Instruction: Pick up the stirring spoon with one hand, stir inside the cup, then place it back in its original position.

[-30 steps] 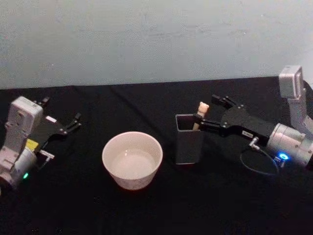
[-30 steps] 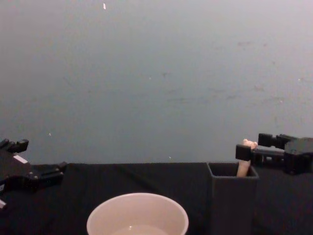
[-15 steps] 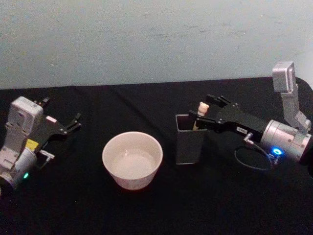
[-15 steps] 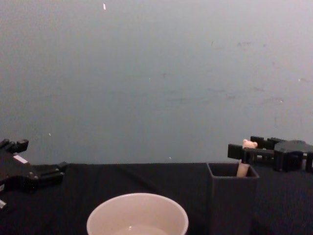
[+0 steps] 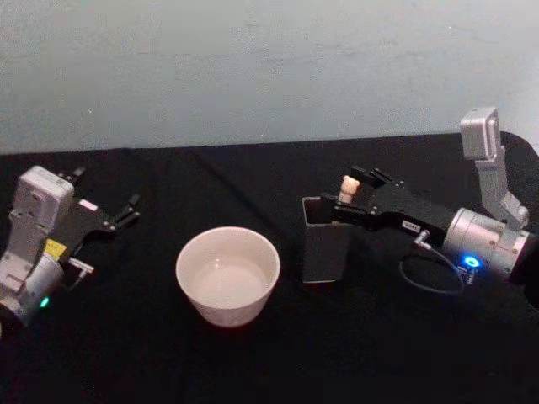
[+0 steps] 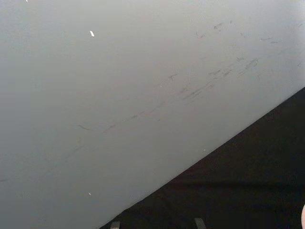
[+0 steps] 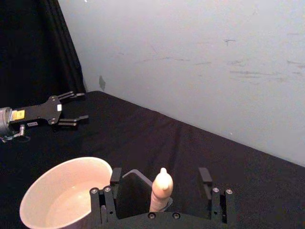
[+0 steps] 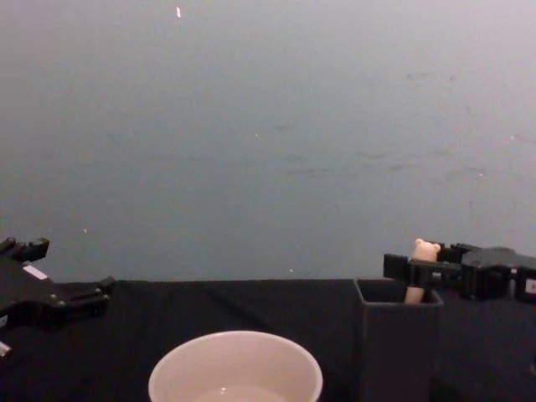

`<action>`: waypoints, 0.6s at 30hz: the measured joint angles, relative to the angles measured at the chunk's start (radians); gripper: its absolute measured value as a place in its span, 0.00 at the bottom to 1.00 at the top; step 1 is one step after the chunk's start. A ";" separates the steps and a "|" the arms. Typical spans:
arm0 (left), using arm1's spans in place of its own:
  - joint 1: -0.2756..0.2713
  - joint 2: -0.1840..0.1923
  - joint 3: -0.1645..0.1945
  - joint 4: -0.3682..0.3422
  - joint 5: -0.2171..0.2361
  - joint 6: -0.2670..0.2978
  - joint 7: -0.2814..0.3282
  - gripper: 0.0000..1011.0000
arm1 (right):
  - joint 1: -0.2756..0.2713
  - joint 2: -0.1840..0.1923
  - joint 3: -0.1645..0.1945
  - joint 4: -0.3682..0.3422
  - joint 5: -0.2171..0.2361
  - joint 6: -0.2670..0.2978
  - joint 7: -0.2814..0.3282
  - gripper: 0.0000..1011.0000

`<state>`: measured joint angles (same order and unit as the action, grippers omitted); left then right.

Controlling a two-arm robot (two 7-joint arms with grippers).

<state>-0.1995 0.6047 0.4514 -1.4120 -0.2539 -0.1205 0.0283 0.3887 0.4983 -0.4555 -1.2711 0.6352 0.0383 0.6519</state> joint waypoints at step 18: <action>0.000 0.000 0.000 0.000 0.000 0.000 0.000 0.99 | 0.004 -0.001 -0.005 0.002 -0.005 0.003 -0.014 0.99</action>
<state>-0.1995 0.6047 0.4514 -1.4120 -0.2539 -0.1205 0.0283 0.3923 0.4972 -0.4606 -1.2686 0.6300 0.0414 0.6377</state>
